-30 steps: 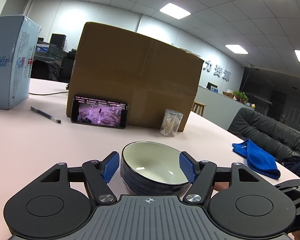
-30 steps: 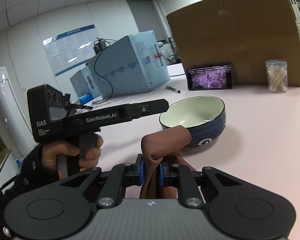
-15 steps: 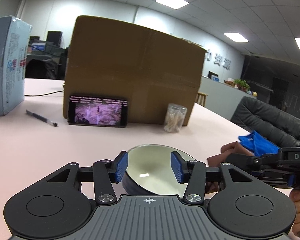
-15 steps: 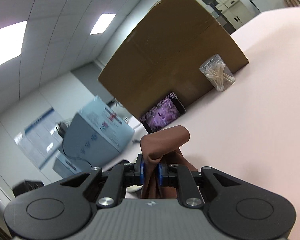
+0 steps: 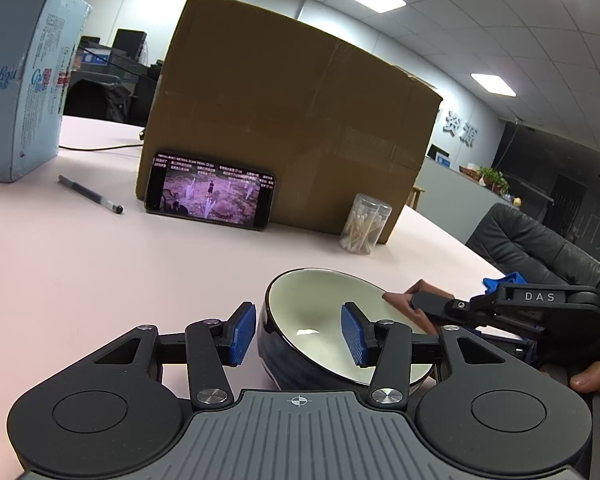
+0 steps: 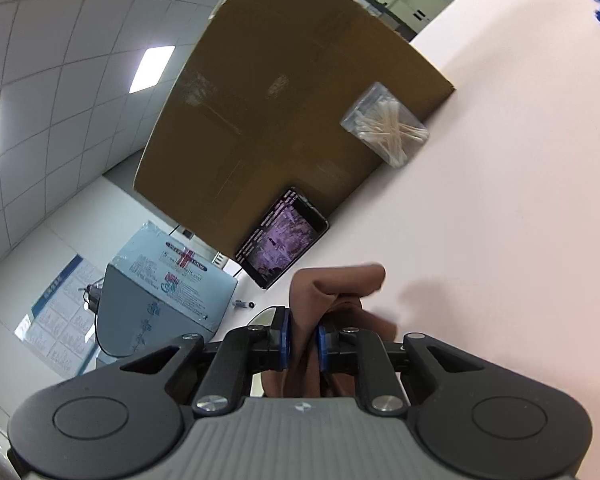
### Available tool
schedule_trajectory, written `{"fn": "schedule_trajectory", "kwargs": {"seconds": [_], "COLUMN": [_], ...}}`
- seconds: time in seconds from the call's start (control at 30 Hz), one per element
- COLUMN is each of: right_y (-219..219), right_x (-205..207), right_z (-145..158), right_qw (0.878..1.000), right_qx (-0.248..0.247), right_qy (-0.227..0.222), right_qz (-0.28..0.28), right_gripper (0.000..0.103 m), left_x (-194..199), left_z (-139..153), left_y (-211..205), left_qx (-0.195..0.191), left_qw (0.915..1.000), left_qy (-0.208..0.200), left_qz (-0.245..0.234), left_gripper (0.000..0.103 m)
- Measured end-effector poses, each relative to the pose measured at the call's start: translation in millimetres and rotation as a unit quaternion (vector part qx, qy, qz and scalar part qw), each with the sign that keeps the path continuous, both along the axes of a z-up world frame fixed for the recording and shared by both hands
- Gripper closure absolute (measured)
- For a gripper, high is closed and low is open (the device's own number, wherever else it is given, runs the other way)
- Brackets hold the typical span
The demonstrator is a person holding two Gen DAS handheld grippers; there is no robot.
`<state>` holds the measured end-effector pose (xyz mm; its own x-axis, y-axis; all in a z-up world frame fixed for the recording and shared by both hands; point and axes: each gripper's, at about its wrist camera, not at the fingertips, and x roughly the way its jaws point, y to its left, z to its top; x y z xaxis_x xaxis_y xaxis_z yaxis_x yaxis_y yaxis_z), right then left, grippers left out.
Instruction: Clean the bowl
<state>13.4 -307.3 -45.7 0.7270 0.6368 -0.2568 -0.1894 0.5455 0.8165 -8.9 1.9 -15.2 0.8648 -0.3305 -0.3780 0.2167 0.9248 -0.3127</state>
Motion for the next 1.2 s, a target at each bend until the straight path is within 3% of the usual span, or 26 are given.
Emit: {"fn": "schedule_trajectory", "kwargs": {"seconds": [0.37,0.77,1.2], "right_y": [4,8,19], "right_x": [-18,-38,-58], "right_z": [-4,-4,4], "right_qw": [0.999,0.999,0.998], "right_qx": [-0.035,-0.04,-0.05], "right_qy": [0.01,0.017,-0.011], "right_qz": [0.0,0.009,0.032], "right_gripper": [0.086,0.086,0.086], "left_x": [6,7,7], "left_z": [-6,-8,-8], "left_y": [3,1,0], "left_qx": [-0.012,-0.006,0.0], "left_qw": [0.9996,0.9996,0.9997], "left_qy": [0.025,0.025,0.024], "left_qz": [-0.01,-0.01,-0.009], "left_gripper": [0.057,0.057,0.057]}}
